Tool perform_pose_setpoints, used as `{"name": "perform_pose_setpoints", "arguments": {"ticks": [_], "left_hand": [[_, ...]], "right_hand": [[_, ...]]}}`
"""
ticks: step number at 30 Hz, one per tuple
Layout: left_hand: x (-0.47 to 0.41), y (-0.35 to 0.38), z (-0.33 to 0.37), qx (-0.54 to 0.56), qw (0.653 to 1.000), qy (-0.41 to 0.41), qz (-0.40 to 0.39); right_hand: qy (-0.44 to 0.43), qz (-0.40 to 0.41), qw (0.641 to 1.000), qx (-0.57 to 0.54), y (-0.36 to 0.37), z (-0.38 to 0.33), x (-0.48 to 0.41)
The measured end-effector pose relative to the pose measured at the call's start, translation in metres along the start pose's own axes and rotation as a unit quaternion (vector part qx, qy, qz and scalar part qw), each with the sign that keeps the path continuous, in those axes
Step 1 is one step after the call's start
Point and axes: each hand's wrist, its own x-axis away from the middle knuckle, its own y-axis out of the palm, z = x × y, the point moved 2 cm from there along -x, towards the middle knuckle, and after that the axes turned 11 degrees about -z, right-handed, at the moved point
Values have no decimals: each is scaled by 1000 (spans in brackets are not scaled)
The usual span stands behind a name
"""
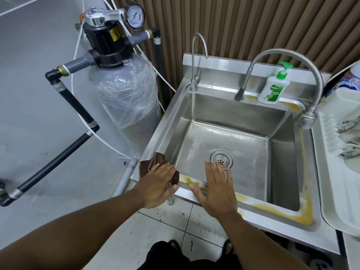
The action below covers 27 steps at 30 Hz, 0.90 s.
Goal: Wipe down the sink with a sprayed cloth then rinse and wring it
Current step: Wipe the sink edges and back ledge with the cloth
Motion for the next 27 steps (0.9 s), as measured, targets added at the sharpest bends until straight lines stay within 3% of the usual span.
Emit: {"name": "perform_pose_setpoints", "arguments": {"ticks": [7,16,27], "left_hand": [[-41,-41,21,22,995,-8,-100],[-67,-57,31,115,962,-87,-233],[-61,-47,45,99,972,3,-214]], "right_hand": [[-4,-11,1000,-3,-1,1,1],[-16,0,1000,-27,1,3,1],[-19,21,998,-62,-2,3,3]]}}
